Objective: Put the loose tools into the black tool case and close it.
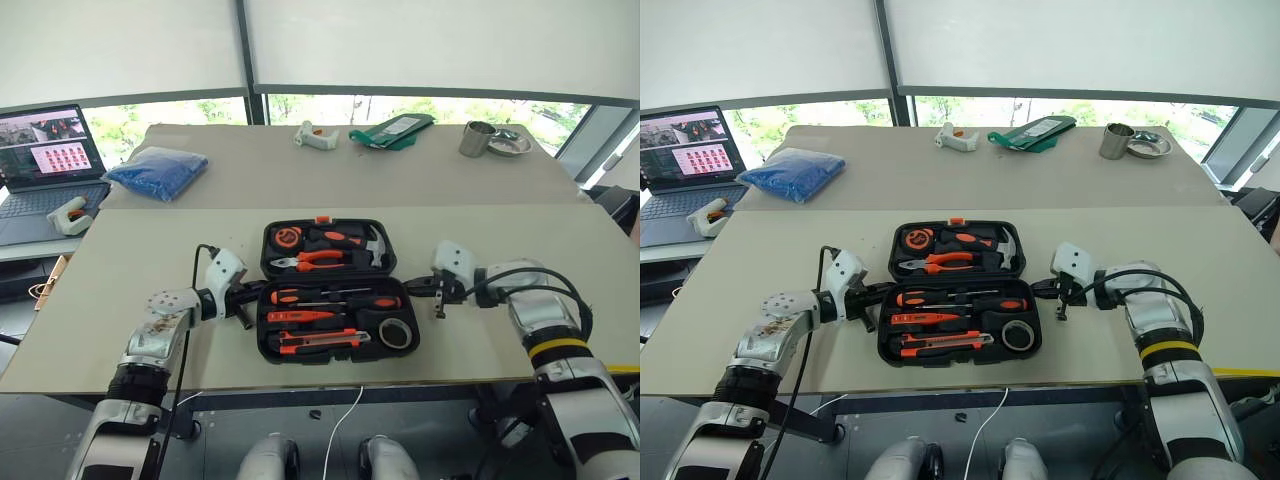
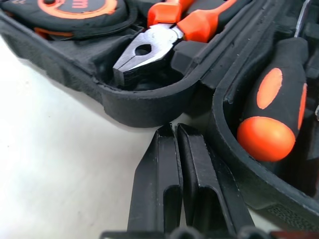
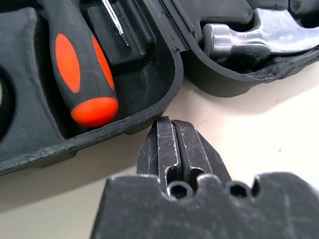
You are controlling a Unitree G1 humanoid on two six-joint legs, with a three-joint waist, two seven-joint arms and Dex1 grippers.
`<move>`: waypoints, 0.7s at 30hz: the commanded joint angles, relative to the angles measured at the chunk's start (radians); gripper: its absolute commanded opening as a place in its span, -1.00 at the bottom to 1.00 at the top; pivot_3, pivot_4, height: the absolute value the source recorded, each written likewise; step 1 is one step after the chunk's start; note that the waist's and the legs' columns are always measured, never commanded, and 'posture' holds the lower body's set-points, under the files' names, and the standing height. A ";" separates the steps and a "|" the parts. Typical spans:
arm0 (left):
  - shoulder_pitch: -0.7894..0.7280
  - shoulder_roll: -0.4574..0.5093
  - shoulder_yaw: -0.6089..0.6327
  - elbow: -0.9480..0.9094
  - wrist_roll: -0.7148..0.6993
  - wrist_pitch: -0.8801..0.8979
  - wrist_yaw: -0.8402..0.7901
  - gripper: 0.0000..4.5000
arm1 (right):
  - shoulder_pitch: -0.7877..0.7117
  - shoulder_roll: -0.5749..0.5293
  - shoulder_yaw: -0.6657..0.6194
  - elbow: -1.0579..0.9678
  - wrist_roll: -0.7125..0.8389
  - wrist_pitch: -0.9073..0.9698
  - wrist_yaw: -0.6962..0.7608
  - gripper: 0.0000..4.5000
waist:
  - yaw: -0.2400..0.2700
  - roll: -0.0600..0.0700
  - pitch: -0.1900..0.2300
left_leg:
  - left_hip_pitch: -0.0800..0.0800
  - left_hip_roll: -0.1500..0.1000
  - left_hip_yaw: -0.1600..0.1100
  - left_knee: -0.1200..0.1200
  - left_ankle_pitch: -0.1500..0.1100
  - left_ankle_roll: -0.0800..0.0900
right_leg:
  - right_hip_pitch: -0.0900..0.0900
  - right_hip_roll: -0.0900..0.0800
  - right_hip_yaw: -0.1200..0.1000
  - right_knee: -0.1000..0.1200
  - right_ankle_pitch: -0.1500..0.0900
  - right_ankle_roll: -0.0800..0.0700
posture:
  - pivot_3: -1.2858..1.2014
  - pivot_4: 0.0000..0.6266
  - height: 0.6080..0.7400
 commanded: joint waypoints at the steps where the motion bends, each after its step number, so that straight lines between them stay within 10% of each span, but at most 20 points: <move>1: -0.024 -0.011 0.019 -0.033 -0.046 0.053 0.003 -0.91 | 0.012 -0.011 -0.014 -0.110 0.064 0.111 0.034 -0.99 | 0.000 0.000 0.000 | 0.000 0.000 0.000 0.000 0.000 0.000 | 0.000 0.000 0.000 0.000 0.000 0.000 | 0.03 -0.52 1.00; 3: -0.036 0.008 0.052 -0.030 -0.068 0.097 0.001 -0.91 | 0.014 -0.037 -0.023 -0.156 0.082 0.209 0.050 -0.99 | 0.000 0.000 0.000 | 0.000 0.000 0.000 0.000 0.000 0.000 | 0.000 0.000 0.000 0.000 0.000 0.000 | 0.03 -0.52 1.00; 15: -0.281 0.171 0.061 0.040 -0.120 0.629 0.008 0.99 | -0.186 -0.121 -0.019 -0.194 0.043 0.819 -0.115 0.91 | -0.009 -0.001 0.001 | 0.000 0.000 0.000 0.002 0.001 0.001 | -0.001 0.001 0.000 0.001 0.000 0.000 | 0.03 -0.52 1.00; 21: -0.446 0.080 0.100 0.180 -0.131 0.769 0.133 1.00 | -0.390 -0.029 -0.031 -0.035 0.077 1.127 -0.228 0.99 | -0.013 -0.001 0.001 | 0.000 0.000 -0.001 0.002 0.002 0.001 | -0.001 0.001 0.000 0.005 0.000 0.000 | 0.03 -0.52 1.00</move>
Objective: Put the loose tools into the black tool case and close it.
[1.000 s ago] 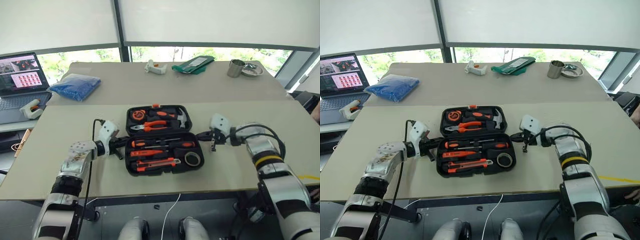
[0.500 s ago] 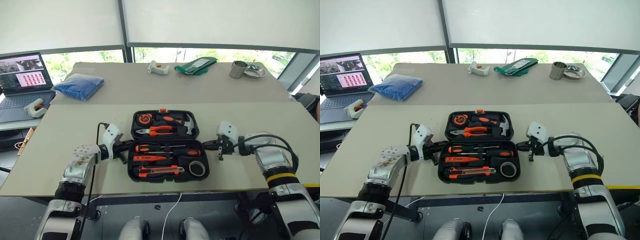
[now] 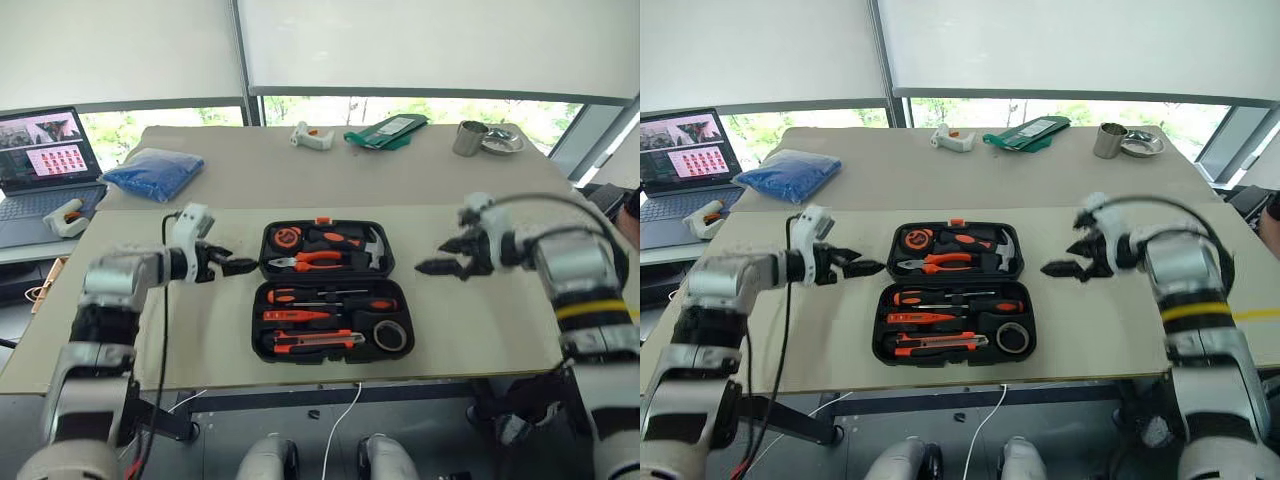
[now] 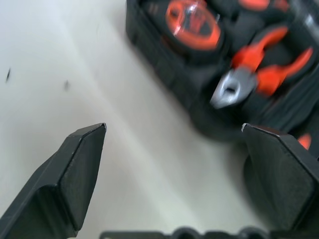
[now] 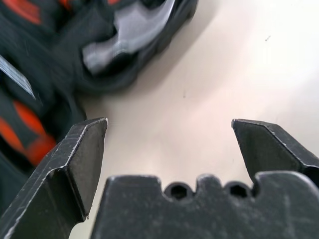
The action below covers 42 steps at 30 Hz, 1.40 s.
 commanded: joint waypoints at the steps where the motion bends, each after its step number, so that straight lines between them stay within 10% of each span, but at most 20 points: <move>1: -0.073 -0.044 0.032 0.081 -0.005 0.064 0.085 1.00 | -0.093 0.050 -0.019 0.134 0.004 0.106 -0.094 0.99 | -0.001 0.000 0.000 | 0.000 -0.001 0.000 0.000 0.000 0.000 | 0.000 0.000 0.000 0.000 0.000 0.000 | 0.03 -0.52 1.00; 19: -0.093 -0.062 -0.008 0.112 0.003 0.110 0.127 1.00 | -0.234 0.203 0.063 0.449 -0.047 0.013 -0.211 0.88 | -0.005 0.000 0.000 | -0.002 -0.002 0.001 -0.003 0.004 -0.007 | -0.001 0.000 0.000 0.000 0.001 0.002 | 0.03 -0.52 1.00; 32: -0.065 -0.128 0.084 0.154 -0.055 0.061 0.147 -0.98 | -0.257 0.217 0.018 0.532 -0.039 -0.002 -0.262 -0.99 | 0.001 0.000 0.000 | -0.002 -0.002 0.000 -0.001 0.004 -0.006 | 0.000 -0.001 0.000 -0.002 0.003 0.003 | 0.03 -0.52 1.00; 42: 0.079 -0.171 0.183 0.005 -0.106 -0.352 0.017 -1.00 | -0.053 0.219 -0.109 0.154 0.035 -0.485 -0.253 -1.00 | -0.005 0.000 0.002 | -0.003 -0.002 0.001 -0.003 0.008 -0.009 | -0.003 -0.001 0.001 -0.003 0.007 0.001 | 0.03 -0.52 1.00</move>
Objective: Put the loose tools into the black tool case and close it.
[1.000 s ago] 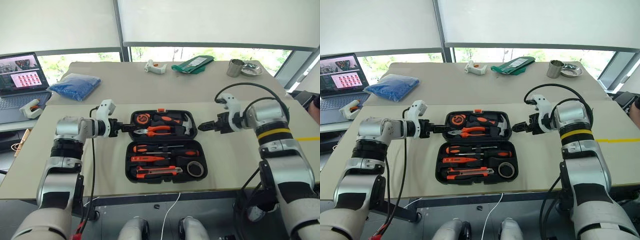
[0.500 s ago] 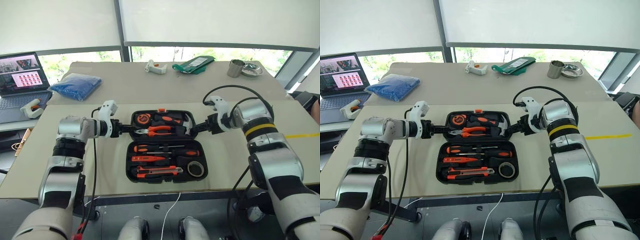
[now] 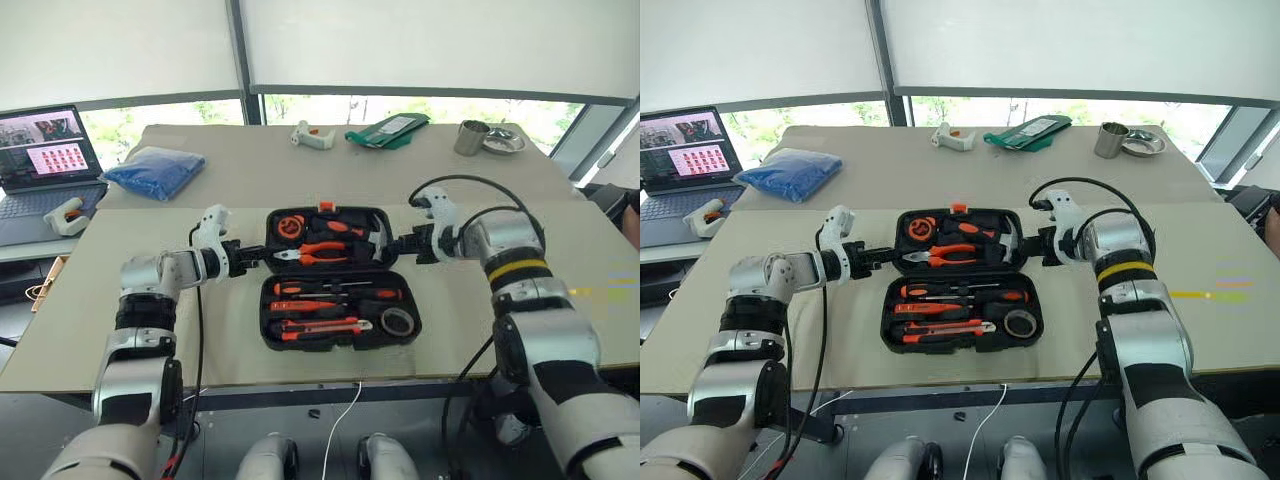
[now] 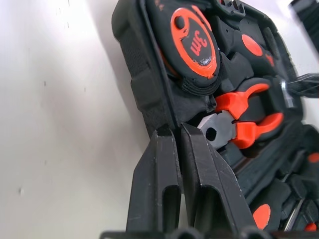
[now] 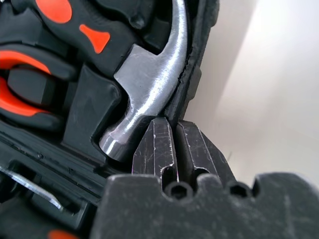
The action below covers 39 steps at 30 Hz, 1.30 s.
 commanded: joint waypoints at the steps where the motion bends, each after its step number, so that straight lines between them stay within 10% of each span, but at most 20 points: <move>1: 0.069 0.006 -0.008 -0.126 0.015 -0.311 -0.106 -1.00 | 0.079 -0.031 -0.027 -0.260 0.024 -0.277 0.044 -1.00 | -0.001 0.000 0.000 | 0.000 0.000 0.000 -0.001 0.000 0.000 | -0.001 0.000 0.000 0.000 0.000 0.000 | 0.03 -0.52 1.00; 8: 0.252 0.002 -0.066 -0.141 0.118 -0.886 -0.227 -1.00 | 0.421 -0.148 0.043 -0.467 -0.106 -0.907 0.067 -1.00 | 0.003 0.000 0.000 | -0.001 0.000 0.003 -0.004 -0.001 0.001 | 0.000 0.001 -0.001 -0.004 -0.001 0.002 | 0.03 -0.52 1.00; 17: 0.406 0.057 -0.141 -0.022 0.237 -1.461 -0.259 -0.84 | 0.538 -0.253 0.062 -0.167 -0.294 -1.536 -0.160 -1.00 | 0.005 0.000 0.000 | 0.009 0.001 0.004 -0.002 -0.008 0.011 | 0.008 -0.001 0.001 -0.007 -0.003 0.000 | 0.03 -0.52 1.00; 25: 0.474 0.173 -0.121 0.024 0.195 -1.481 -0.318 0.42 | 0.641 -0.341 0.058 -0.130 -0.334 -1.697 -0.260 0.24 | 0.002 0.000 0.000 | 0.016 0.003 0.004 -0.003 -0.008 0.011 | 0.013 -0.002 0.001 -0.004 -0.006 -0.003 | 0.03 -0.52 1.00; 27: 0.466 0.200 -0.106 0.057 0.180 -1.413 -0.313 0.44 | 0.693 -0.363 0.039 -0.143 -0.268 -1.648 -0.226 0.55 | 0.004 0.000 0.000 | 0.017 0.003 0.004 -0.003 -0.008 0.011 | 0.013 -0.002 0.000 -0.004 -0.006 -0.003 | 0.03 -0.52 1.00; 33: 0.409 0.227 -0.109 0.123 0.192 -1.288 -0.309 0.10 | 0.935 -0.417 -0.034 -0.450 0.152 -1.320 0.031 -0.02 | 0.010 0.000 0.000 | 0.017 0.003 0.002 -0.002 -0.008 0.012 | 0.015 -0.003 0.000 -0.004 -0.006 -0.002 | 0.03 -0.52 1.00; 39: 0.274 0.171 -0.159 0.175 0.230 -1.175 -0.290 -0.95 | 1.128 -0.459 -0.024 -0.830 0.298 -1.064 0.152 -0.93 | 0.019 0.000 0.001 | 0.017 0.004 0.002 -0.002 -0.010 0.011 | 0.016 -0.003 -0.001 -0.004 -0.007 0.001 | 0.03 -0.52 1.00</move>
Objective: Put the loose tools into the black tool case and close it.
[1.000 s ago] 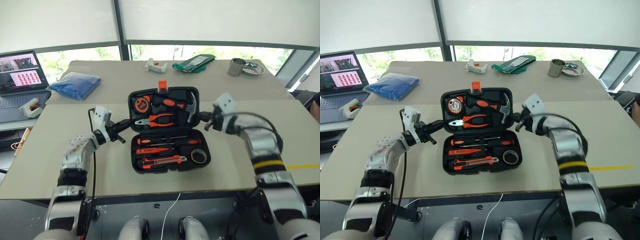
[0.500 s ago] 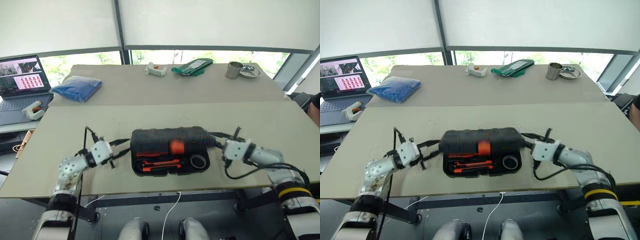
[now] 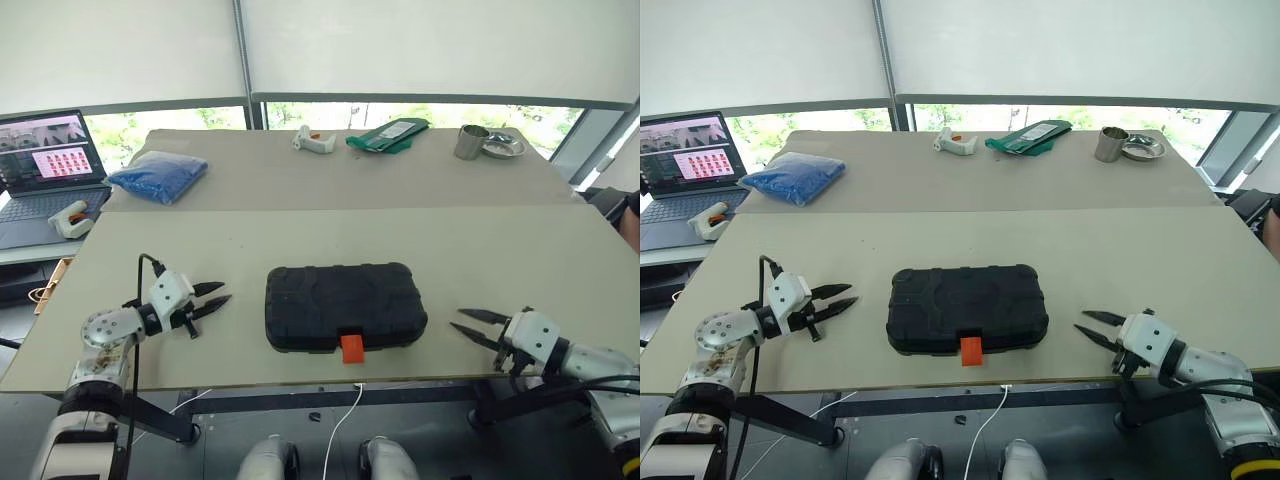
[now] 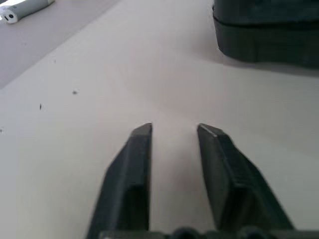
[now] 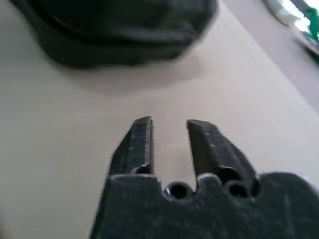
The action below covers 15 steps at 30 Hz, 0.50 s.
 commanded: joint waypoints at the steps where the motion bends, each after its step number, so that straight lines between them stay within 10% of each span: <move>1: -0.094 -0.029 -0.032 0.029 0.025 0.083 0.012 -0.98 | 0.051 -0.018 0.017 -0.191 0.048 0.129 0.054 -0.97 | 0.002 0.000 0.000 | 0.000 0.000 0.000 0.000 0.000 0.000 | 0.000 0.000 0.000 0.000 -0.001 0.002 | 0.03 -0.52 1.00; 15: -0.313 -0.122 -0.141 0.210 0.125 0.138 -0.066 -0.98 | -0.068 0.119 0.172 -0.274 -0.141 0.369 0.021 -0.97 | 0.007 -0.007 0.004 | -0.003 0.000 0.001 0.001 0.000 0.002 | -0.003 0.002 -0.001 0.000 -0.002 0.003 | 0.03 -0.52 1.00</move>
